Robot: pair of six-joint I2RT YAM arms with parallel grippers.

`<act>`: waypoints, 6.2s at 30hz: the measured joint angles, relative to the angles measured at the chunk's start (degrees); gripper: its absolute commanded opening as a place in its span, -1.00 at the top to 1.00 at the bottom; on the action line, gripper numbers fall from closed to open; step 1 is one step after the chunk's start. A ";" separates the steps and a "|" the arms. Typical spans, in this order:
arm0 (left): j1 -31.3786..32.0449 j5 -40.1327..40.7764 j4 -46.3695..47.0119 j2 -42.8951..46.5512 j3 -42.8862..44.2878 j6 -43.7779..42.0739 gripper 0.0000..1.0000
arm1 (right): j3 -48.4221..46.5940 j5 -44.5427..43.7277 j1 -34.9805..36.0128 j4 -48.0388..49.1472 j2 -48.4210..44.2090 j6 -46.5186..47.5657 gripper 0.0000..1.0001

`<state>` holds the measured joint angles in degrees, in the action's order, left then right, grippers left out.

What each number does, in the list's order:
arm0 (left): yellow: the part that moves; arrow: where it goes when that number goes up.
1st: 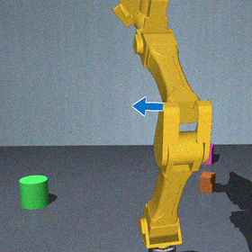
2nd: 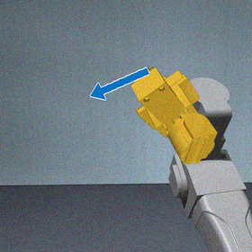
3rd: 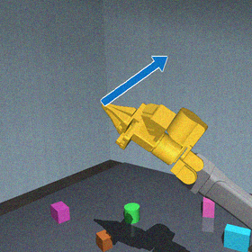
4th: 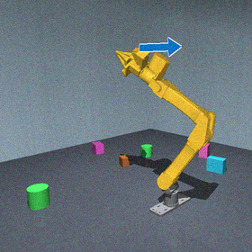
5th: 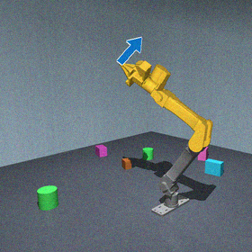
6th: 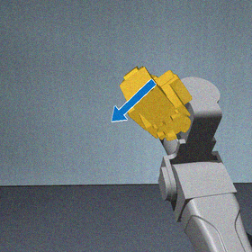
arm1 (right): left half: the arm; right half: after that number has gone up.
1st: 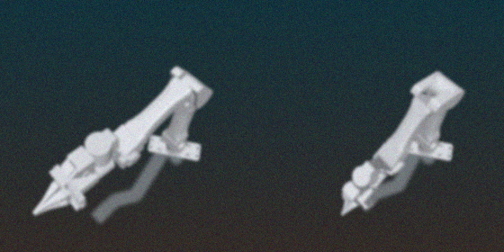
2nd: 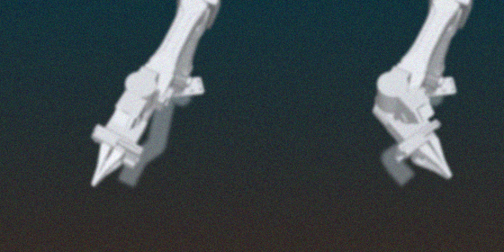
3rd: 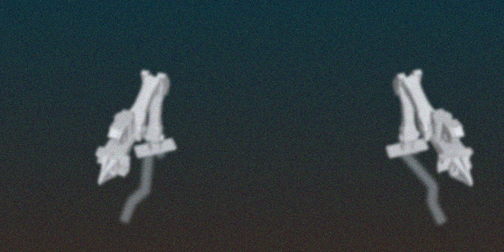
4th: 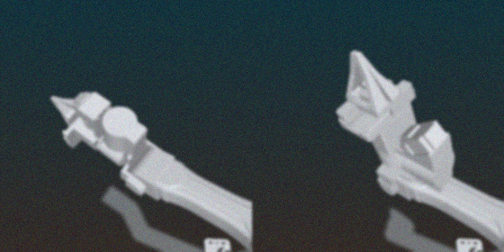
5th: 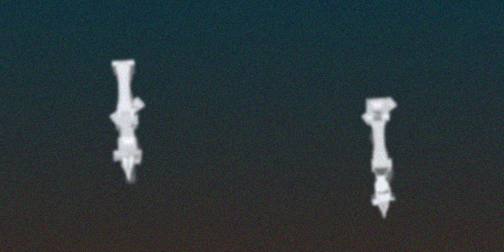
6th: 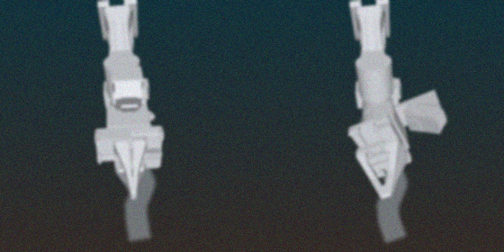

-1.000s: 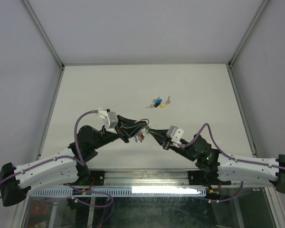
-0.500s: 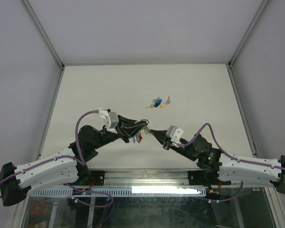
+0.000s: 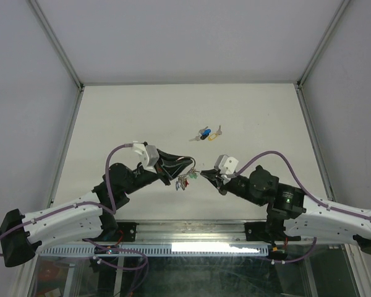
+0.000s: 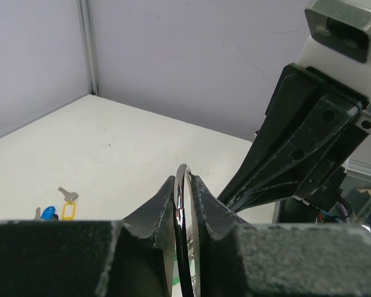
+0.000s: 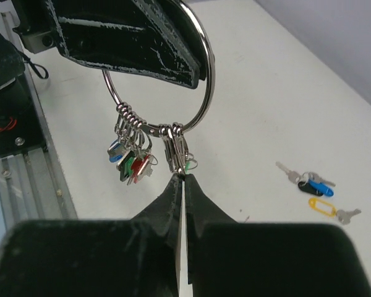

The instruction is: Put the keys on the keyring

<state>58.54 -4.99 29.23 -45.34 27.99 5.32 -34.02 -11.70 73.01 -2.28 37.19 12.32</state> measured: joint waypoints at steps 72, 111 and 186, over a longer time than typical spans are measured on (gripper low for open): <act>12.79 29.03 32.94 -42.25 -1.86 -25.35 0.09 | -20.35 6.73 -22.95 -36.59 20.96 -36.76 1.00; 13.16 24.26 31.34 -39.80 -1.29 -29.40 1.00 | -20.35 8.39 -23.06 -36.48 16.79 -36.46 0.36; 1.46 27.39 8.39 -8.50 -12.17 -5.16 0.10 | -21.55 3.85 -24.55 -34.99 27.58 -32.30 0.23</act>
<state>60.01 22.39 37.63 -53.84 15.81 0.16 -55.57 -7.86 48.47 -37.28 64.77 -19.99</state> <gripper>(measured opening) 0.439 0.374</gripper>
